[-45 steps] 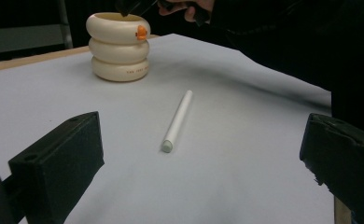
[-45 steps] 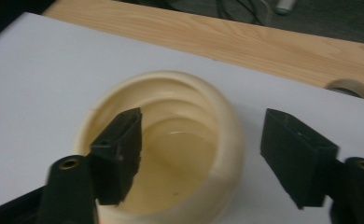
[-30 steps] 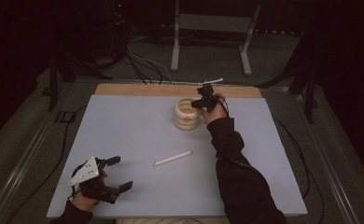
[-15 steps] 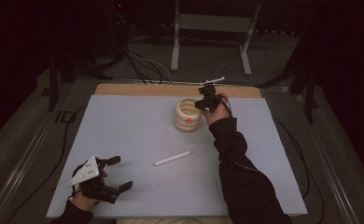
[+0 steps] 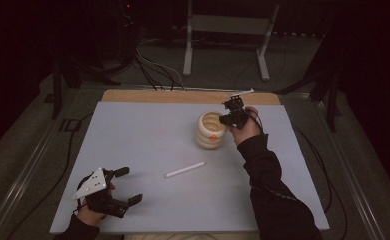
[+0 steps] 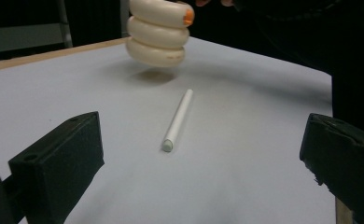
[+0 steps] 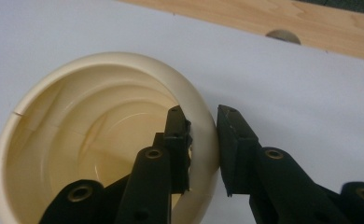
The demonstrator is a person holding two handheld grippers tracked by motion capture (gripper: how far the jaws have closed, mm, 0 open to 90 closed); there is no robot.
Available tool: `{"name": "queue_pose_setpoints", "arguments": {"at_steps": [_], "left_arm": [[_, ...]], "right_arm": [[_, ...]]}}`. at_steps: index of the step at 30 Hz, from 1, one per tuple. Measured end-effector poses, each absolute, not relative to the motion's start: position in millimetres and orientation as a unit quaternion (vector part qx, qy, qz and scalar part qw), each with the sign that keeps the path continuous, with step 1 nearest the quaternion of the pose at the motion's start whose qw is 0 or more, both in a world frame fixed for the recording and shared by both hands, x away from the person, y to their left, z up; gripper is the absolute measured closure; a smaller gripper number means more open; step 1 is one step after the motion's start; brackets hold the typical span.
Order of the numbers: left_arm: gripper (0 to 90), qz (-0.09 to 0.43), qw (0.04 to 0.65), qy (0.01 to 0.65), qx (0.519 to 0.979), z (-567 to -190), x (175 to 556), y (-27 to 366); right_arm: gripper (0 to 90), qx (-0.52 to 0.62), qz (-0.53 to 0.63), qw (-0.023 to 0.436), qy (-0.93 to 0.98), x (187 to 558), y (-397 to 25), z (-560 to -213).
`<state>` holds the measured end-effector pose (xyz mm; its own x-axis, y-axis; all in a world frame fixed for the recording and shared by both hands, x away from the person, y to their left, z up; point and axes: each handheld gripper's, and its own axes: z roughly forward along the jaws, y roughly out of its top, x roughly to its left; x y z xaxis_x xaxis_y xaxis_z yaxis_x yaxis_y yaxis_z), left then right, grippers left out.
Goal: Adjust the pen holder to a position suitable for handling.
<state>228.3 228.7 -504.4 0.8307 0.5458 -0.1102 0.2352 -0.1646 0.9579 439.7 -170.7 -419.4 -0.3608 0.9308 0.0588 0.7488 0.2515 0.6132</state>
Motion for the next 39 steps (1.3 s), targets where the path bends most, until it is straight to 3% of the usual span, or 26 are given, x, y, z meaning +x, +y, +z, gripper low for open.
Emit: {"name": "queue_pose_setpoints", "arguments": {"at_steps": [16, 34, 39], "left_arm": [[0.1, 0.134, 0.592, 0.257, 0.752, -503.1, 228.0, 227.4], [0.1, 0.135, 0.588, 0.256, 0.755, -503.5, 227.7, 226.6], [0.1, 0.134, 0.589, 0.256, 0.755, -503.5, 227.6, 226.4]], "right_arm": [[74.0, 0.559, 0.243, 0.137, 0.781, 392.9, -210.6, -429.9], [73.2, 0.562, 0.233, 0.148, 0.780, 375.2, -210.9, -441.9], [64.0, 0.561, 0.245, 0.137, 0.779, 375.7, -212.4, -440.0]]}}
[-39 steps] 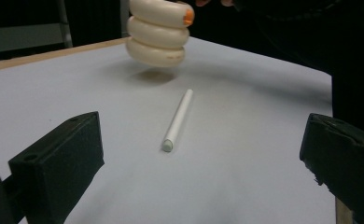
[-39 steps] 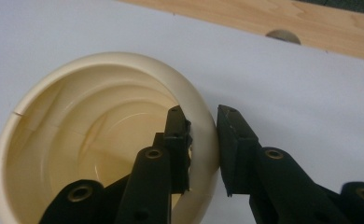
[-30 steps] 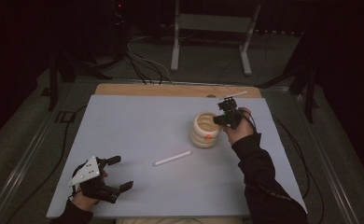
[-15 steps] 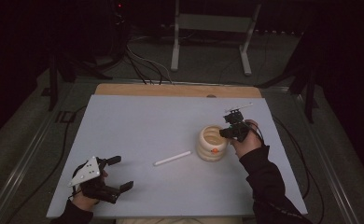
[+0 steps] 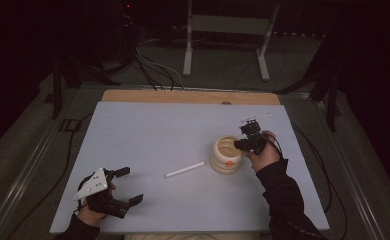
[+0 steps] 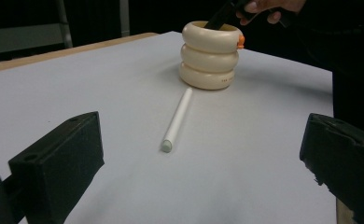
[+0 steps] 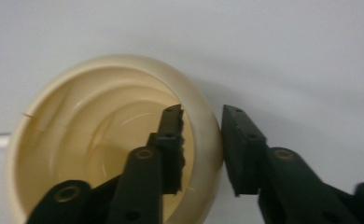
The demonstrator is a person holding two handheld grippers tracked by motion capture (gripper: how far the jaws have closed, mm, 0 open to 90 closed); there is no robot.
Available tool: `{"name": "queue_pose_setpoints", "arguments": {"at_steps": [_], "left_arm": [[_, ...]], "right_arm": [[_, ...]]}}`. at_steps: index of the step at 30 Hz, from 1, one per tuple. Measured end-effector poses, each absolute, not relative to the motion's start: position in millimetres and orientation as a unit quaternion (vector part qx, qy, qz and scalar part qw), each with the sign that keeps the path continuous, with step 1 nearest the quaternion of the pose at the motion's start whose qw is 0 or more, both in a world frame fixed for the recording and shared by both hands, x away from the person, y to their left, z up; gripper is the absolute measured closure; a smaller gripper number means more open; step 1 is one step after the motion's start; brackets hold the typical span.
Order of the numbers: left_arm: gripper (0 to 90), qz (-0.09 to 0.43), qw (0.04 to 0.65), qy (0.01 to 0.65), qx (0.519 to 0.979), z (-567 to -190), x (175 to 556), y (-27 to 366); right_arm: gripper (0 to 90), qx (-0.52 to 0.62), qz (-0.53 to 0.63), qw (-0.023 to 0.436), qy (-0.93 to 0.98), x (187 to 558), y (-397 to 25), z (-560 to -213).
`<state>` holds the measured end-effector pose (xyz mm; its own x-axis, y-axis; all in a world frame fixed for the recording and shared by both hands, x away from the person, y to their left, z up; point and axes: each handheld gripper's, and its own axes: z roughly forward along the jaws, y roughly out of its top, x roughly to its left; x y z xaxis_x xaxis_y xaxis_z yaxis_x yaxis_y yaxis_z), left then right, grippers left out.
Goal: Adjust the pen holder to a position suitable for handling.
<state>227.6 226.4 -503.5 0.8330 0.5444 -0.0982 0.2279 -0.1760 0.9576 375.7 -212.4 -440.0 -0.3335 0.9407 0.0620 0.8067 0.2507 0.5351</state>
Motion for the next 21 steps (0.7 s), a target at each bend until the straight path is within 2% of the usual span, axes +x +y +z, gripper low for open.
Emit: {"name": "queue_pose_setpoints", "arguments": {"at_steps": [7, 14, 21], "left_arm": [[0.1, 0.135, 0.589, 0.256, 0.755, -503.2, 227.3, 226.4], [0.1, 0.134, 0.590, 0.255, 0.754, -502.9, 227.2, 226.1], [0.1, 0.134, 0.590, 0.255, 0.754, -502.8, 227.0, 225.7]], "right_arm": [[50.1, 0.547, 0.268, 0.154, 0.778, 371.2, -211.9, -424.1], [32.5, 0.539, 0.296, 0.185, 0.767, 364.2, -217.9, -401.9], [21.1, 0.534, 0.322, 0.205, 0.755, 353.5, -227.9, -385.2]]}}
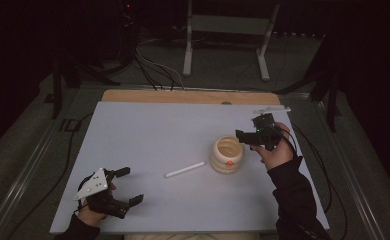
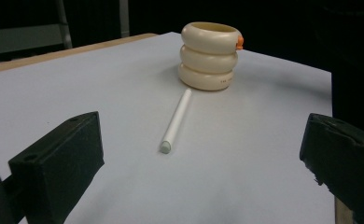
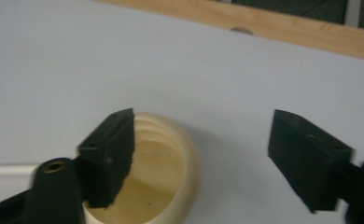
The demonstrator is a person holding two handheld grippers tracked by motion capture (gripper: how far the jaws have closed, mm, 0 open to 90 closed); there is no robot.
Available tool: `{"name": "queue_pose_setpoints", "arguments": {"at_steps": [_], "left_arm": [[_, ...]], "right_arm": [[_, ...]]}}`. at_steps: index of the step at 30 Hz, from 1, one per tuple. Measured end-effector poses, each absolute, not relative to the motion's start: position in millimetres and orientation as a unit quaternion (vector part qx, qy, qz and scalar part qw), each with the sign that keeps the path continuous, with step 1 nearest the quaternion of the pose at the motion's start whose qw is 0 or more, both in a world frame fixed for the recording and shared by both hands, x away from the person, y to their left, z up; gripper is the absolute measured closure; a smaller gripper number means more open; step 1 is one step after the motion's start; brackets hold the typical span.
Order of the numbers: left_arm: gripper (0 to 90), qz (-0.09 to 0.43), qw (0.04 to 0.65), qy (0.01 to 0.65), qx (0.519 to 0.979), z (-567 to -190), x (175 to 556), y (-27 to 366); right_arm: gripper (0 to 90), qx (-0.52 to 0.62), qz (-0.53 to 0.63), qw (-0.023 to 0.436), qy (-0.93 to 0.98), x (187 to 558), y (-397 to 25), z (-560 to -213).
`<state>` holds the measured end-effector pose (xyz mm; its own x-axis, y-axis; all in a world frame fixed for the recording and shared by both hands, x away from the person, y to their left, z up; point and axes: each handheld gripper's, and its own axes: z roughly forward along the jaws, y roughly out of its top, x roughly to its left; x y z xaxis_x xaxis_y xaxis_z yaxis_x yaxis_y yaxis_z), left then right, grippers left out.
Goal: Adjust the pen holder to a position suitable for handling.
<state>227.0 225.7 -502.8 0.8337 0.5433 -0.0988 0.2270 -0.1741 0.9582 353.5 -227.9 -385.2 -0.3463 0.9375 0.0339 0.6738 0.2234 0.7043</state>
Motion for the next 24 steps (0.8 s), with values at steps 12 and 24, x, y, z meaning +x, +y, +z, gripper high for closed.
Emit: {"name": "queue_pose_setpoints", "arguments": {"at_steps": [12, 24], "left_arm": [[0.1, 0.135, 0.589, 0.255, 0.755, -502.5, 226.7, 225.2], [0.1, 0.135, 0.589, 0.254, 0.755, -502.9, 227.2, 224.3]], "right_arm": [[0.2, 0.518, 0.357, 0.214, 0.747, 331.8, -255.0, -382.1], [0.0, 0.539, 0.368, 0.207, 0.729, 311.6, -285.6, -418.1]]}}
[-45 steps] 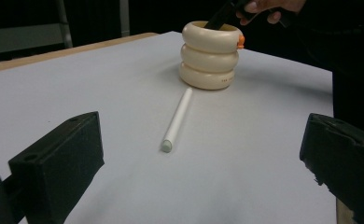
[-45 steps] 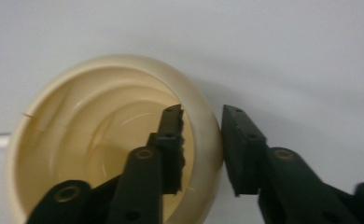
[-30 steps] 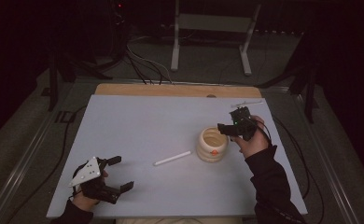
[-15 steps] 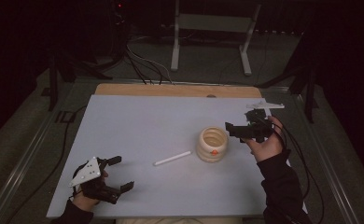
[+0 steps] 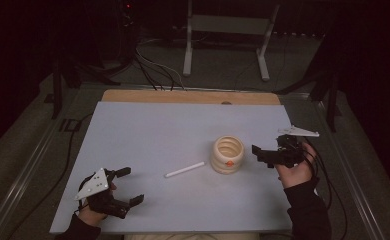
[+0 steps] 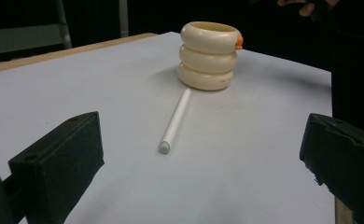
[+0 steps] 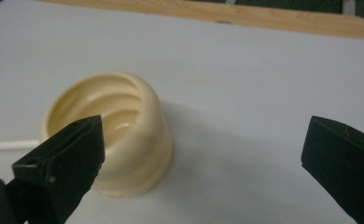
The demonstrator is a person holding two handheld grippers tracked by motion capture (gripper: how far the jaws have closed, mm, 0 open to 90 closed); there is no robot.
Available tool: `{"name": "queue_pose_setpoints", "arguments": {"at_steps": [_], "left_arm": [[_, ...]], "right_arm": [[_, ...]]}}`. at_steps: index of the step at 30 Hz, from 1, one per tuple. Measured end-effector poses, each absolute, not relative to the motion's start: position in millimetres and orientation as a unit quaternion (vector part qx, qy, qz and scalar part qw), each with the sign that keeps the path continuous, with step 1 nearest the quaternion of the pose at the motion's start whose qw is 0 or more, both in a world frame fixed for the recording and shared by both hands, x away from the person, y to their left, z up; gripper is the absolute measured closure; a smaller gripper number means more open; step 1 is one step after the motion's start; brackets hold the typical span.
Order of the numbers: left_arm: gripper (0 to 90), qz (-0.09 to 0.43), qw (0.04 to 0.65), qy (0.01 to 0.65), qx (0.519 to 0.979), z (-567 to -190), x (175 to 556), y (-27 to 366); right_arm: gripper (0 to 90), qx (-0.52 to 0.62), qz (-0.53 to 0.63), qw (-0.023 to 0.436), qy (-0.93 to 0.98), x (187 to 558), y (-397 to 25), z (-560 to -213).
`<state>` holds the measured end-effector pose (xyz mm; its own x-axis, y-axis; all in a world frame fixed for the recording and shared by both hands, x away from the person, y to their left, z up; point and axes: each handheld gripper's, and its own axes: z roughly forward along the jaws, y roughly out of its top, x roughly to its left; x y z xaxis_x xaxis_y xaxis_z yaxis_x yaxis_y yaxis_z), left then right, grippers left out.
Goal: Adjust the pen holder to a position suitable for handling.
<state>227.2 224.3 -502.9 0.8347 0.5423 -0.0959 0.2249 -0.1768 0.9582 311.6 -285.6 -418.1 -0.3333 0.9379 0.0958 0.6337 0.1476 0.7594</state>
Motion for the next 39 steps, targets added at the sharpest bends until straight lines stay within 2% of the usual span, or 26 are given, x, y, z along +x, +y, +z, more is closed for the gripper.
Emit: {"name": "queue_pose_setpoints", "arguments": {"at_steps": [19, 24, 39], "left_arm": [[0.1, 0.133, 0.589, 0.254, 0.756, -503.4, 227.6, 224.1], [0.1, 0.136, 0.586, 0.258, 0.756, -504.0, 226.9, 227.2], [0.1, 0.139, 0.579, 0.254, 0.762, -491.5, 225.3, 228.0]], "right_arm": [[0.0, 0.560, 0.368, 0.206, 0.713, 284.8, -308.6, -480.3], [0.0, 0.556, 0.374, 0.193, 0.717, 280.4, -311.5, -493.9], [0.0, 0.532, 0.404, 0.215, 0.712, 270.3, -313.7, -505.0]]}}
